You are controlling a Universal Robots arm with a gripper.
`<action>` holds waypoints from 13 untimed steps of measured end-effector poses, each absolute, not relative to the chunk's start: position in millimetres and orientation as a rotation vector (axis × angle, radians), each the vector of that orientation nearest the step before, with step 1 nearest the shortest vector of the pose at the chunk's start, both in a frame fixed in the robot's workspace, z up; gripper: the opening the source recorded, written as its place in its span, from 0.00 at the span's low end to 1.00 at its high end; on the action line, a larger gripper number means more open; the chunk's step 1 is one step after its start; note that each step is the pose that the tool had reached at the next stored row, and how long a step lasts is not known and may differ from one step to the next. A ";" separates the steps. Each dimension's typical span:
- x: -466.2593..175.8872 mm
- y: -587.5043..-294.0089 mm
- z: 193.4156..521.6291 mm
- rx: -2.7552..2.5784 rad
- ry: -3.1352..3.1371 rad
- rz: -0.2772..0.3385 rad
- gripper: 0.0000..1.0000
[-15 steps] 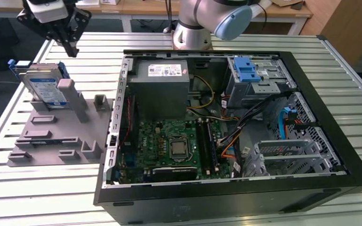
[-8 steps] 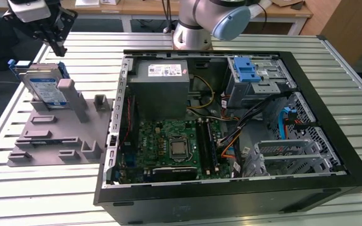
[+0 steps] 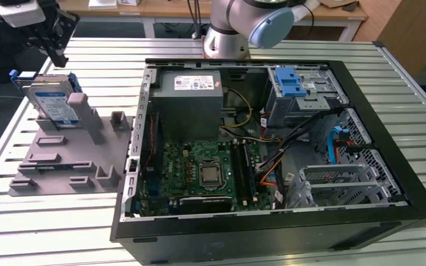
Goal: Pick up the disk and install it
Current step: 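Reach for the disk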
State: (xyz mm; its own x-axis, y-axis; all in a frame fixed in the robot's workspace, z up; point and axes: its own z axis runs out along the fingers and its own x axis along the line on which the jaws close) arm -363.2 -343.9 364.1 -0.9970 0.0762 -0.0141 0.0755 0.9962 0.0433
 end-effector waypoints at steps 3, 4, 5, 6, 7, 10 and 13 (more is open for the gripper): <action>-363.3 -343.9 364.2 0.119 3.123 0.067 0.11; -363.4 -343.9 364.1 0.119 3.123 0.067 0.11; -363.5 -343.9 364.1 0.119 3.123 0.066 0.11; -363.5 -343.8 364.1 0.119 3.123 0.056 0.11; -363.5 -343.9 364.1 0.118 3.123 0.036 0.11; -364.1 -344.0 364.0 0.114 3.122 -0.014 0.11; -371.4 -343.7 363.1 0.114 3.122 -0.012 0.11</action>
State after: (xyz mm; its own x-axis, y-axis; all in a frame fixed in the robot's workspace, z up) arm -371.4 -343.7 363.1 -0.9972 0.0728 -0.0178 0.0729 0.9973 -0.0070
